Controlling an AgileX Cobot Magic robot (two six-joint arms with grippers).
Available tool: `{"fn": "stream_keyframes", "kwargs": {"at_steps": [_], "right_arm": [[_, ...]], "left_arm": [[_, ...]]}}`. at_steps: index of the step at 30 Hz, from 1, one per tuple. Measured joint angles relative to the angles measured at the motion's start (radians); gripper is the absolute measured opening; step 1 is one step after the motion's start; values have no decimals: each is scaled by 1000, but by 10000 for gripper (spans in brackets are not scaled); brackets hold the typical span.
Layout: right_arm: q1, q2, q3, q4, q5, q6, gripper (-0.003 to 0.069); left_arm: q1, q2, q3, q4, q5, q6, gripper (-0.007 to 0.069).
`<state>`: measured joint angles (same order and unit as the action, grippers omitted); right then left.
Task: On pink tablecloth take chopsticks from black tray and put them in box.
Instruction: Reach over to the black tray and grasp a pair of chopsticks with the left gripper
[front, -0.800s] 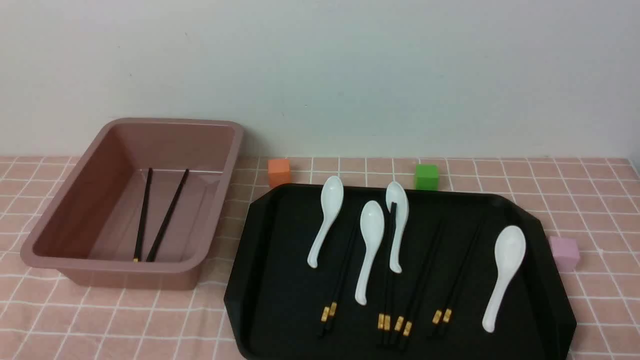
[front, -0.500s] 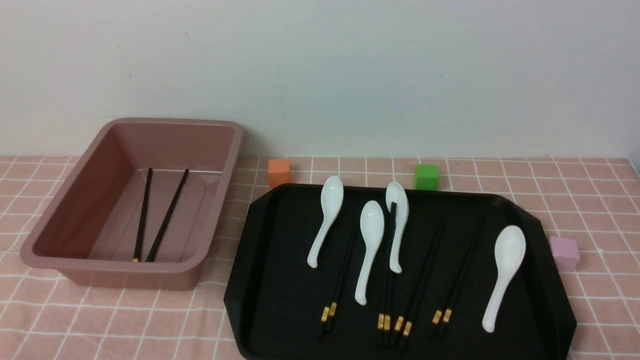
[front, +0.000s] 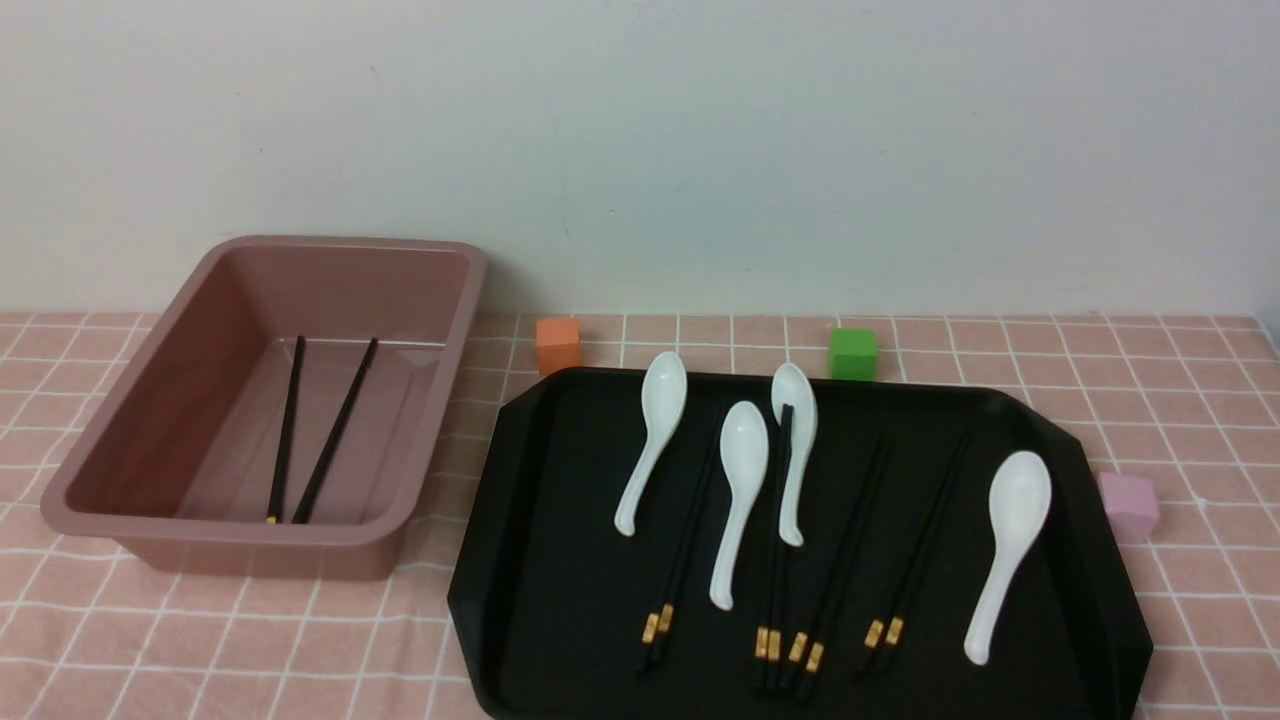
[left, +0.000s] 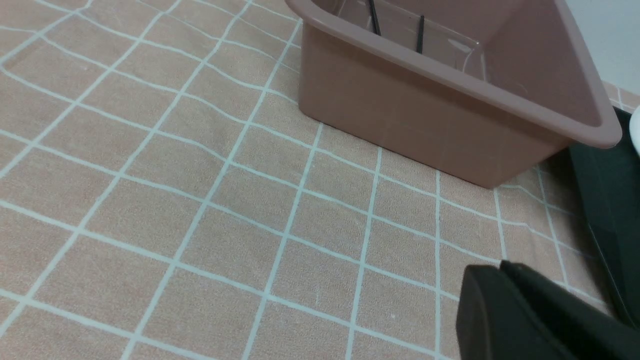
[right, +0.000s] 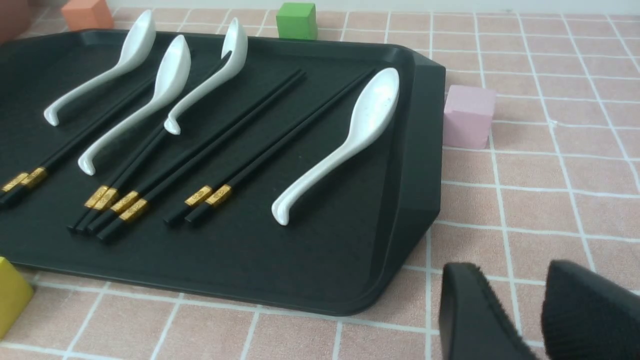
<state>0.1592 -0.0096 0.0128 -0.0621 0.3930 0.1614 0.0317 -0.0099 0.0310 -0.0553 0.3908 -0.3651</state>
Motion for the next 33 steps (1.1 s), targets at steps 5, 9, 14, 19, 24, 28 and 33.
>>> {"fn": "stream_keyframes", "kwargs": {"at_steps": [5,9,14,19,24,28,33], "right_arm": [[0,0,0,0,0,0,240],[0,0,0,-1,0,0,240],[0,0,0,-1,0,0,240],[0,0,0,-1,0,0,240],[0,0,0,-1,0,0,240],[0,0,0,-1,0,0,240],[0,0,0,-1,0,0,240]], "left_arm": [[0,0,0,-137,-74,-59,37],[0,0,0,-372,-166,-167,39],[0,0,0,-513,-259,-180,43],[0,0,-86,-555,-196,-120,45],[0,135,-343,-534,51,200,47],[-17,476,-542,-530,313,412,47],[-21,735,-636,-520,411,432,47]]}}
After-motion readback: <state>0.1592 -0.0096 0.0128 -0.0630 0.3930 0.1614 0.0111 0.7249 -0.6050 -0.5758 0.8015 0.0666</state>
